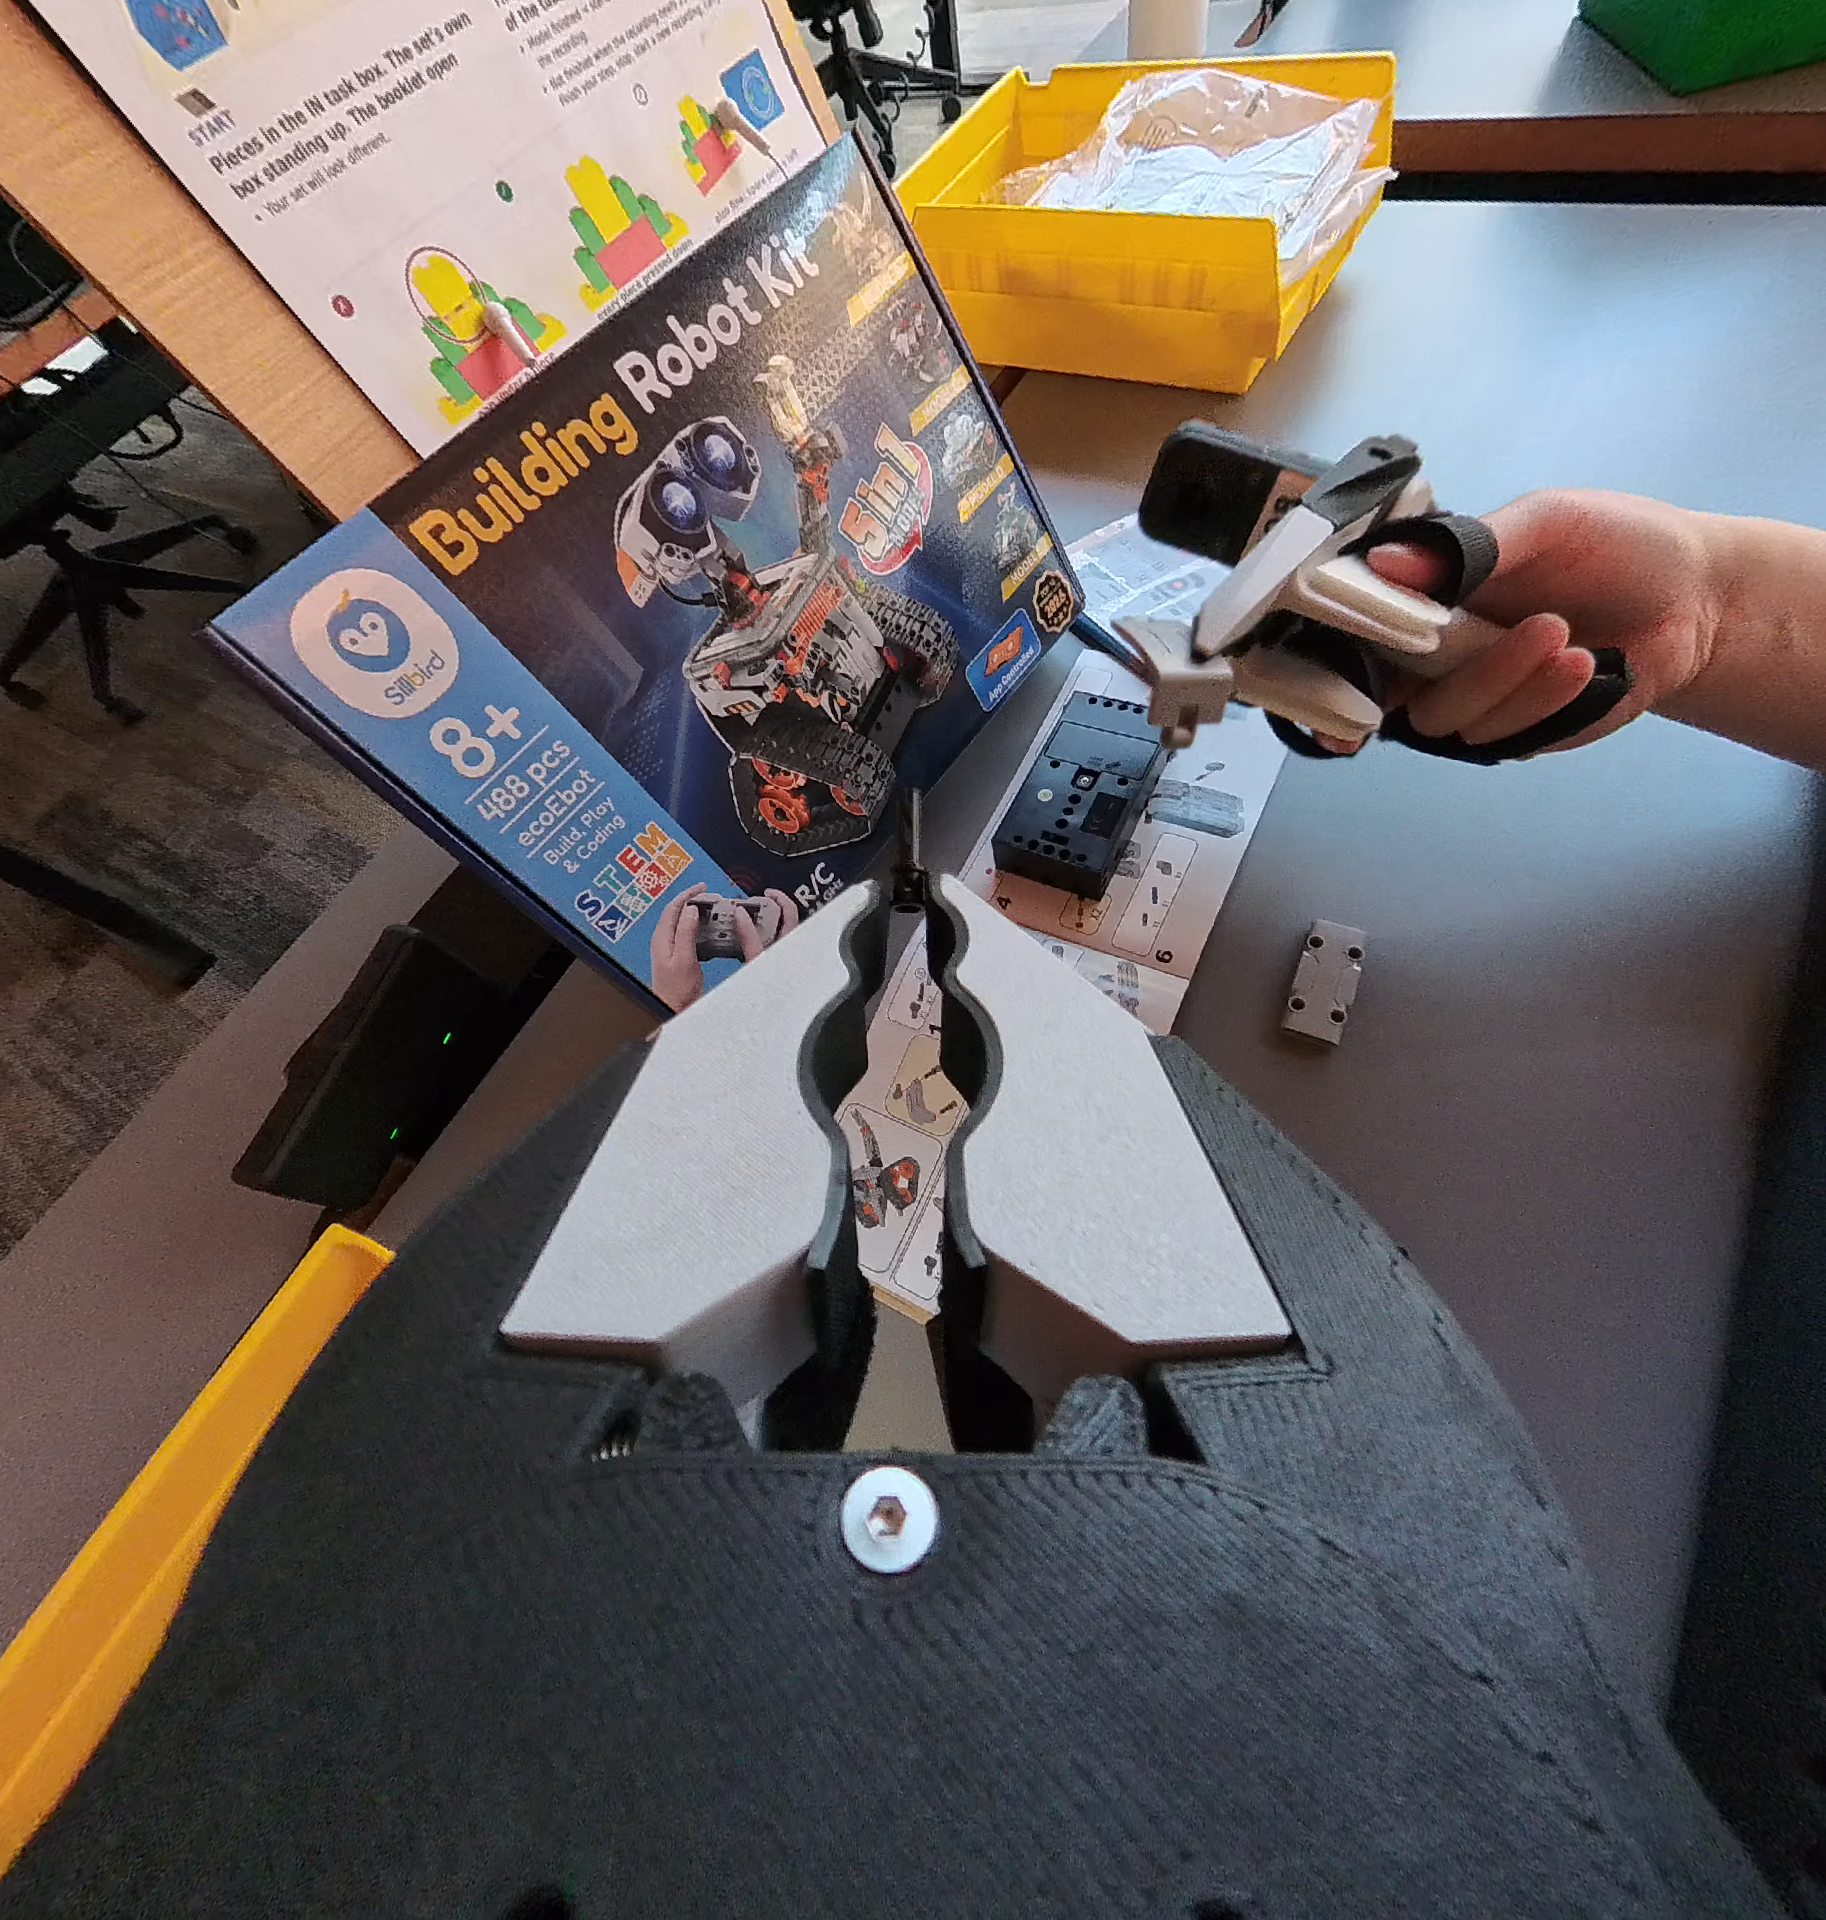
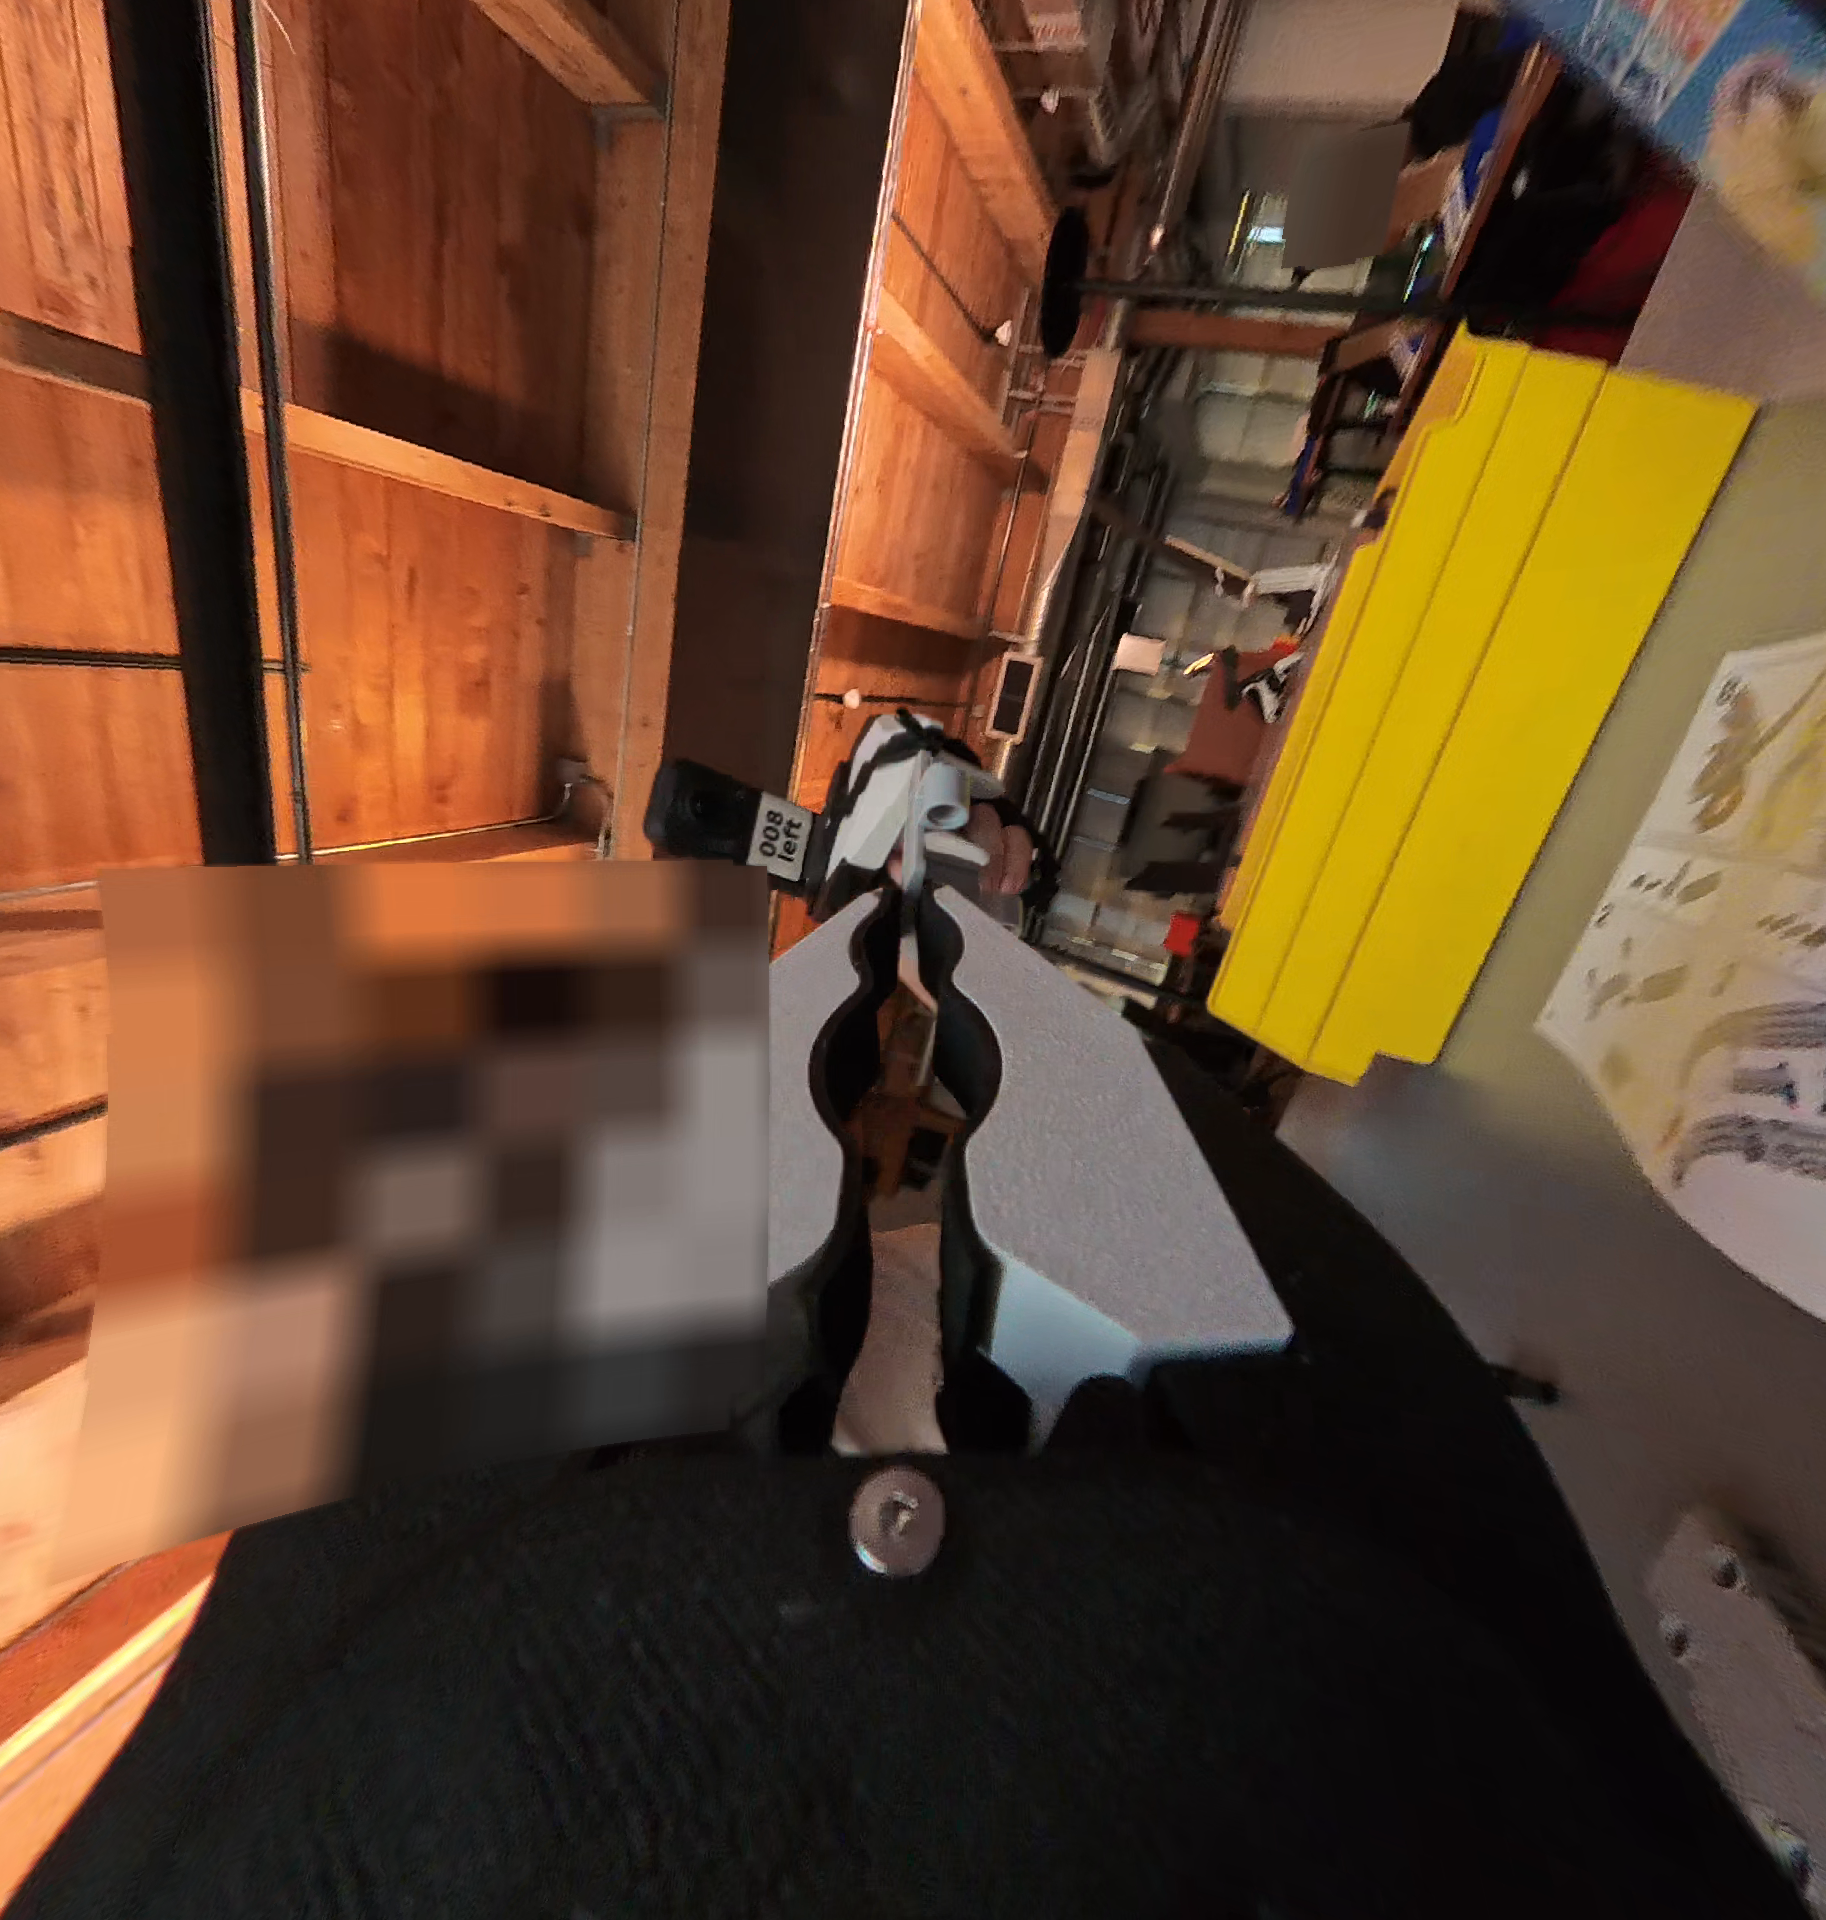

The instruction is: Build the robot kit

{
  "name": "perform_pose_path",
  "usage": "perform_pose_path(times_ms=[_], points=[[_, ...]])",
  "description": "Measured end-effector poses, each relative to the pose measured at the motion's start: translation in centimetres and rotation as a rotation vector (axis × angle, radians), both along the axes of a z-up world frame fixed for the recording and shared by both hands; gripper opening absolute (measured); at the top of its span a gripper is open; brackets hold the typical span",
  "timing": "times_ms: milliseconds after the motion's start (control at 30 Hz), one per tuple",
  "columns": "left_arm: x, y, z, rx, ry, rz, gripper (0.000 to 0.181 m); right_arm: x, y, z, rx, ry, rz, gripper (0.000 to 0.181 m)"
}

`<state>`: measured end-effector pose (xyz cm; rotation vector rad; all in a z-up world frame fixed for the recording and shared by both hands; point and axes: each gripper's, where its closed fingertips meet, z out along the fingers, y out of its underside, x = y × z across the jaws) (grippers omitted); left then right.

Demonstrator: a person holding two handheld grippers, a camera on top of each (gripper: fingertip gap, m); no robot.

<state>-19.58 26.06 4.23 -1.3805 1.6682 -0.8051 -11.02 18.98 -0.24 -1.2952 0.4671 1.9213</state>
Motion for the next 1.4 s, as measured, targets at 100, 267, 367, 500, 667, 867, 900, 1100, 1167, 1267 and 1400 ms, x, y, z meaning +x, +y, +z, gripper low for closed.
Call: perform_pose_path(times_ms=[100, 267, 367, 500, 667, 867, 900, 1100, 1167, 1267, 1400], points=[[0.2, 0.0, -0.4, -0.002, 0.013, 0.000, 0.005, 0.5, 0.3, -0.2, 0.010, -0.055, -0.062, 0.001], [0.4, 0.2, -1.0, -0.010, 0.033, 0.003, 0.005, 0.5, 1.0, -1.6, -0.028, -0.109, -0.097, 0.001], [0.6, 0.3, -1.4, -0.012, 0.048, 0.004, 0.005, 0.6, 1.2, -2.2, -0.046, -0.088, -0.098, 0.001], [0.7, 0.4, -1.7, -0.015, 0.059, 0.005, 0.006, 0.8, 1.4, -2.7, -0.056, -0.088, -0.102, 0.001], [0.7, 0.4, -1.8, -0.018, 0.063, 0.006, 0.005, 1.5, 1.5, -3.2, -0.061, -0.141, -0.152, 0.001], [0.5, 0.4, -1.6, -0.017, 0.058, 0.009, 0.005, 2.3, 1.7, -3.1, -0.039, -0.194, -0.219, 0.001], [0.5, 0.5, -1.6, -0.017, 0.057, 0.009, 0.005, 2.5, 1.7, -3.1, -0.032, -0.207, -0.232, 0.001], [0.4, 0.5, -1.5, -0.016, 0.055, 0.011, 0.006, 2.3, 1.8, -3.0, 0.006, -0.348, -0.285, 0.001], [0.4, 0.5, -1.5, -0.017, 0.058, 0.012, 0.005, 2.1, 1.9, -3.3, -0.002, -0.377, -0.287, 0.001], [0.4, 0.5, -1.5, -0.016, 0.059, 0.011, 0.006, 1.9, 2.0, -3.6, -0.011, -0.379, -0.283, 0.001], [0.4, 0.6, -1.6, -0.018, 0.060, 0.012, 0.005, 2.0, 2.1, -3.7, -0.017, -0.365, -0.285, 0.001]])
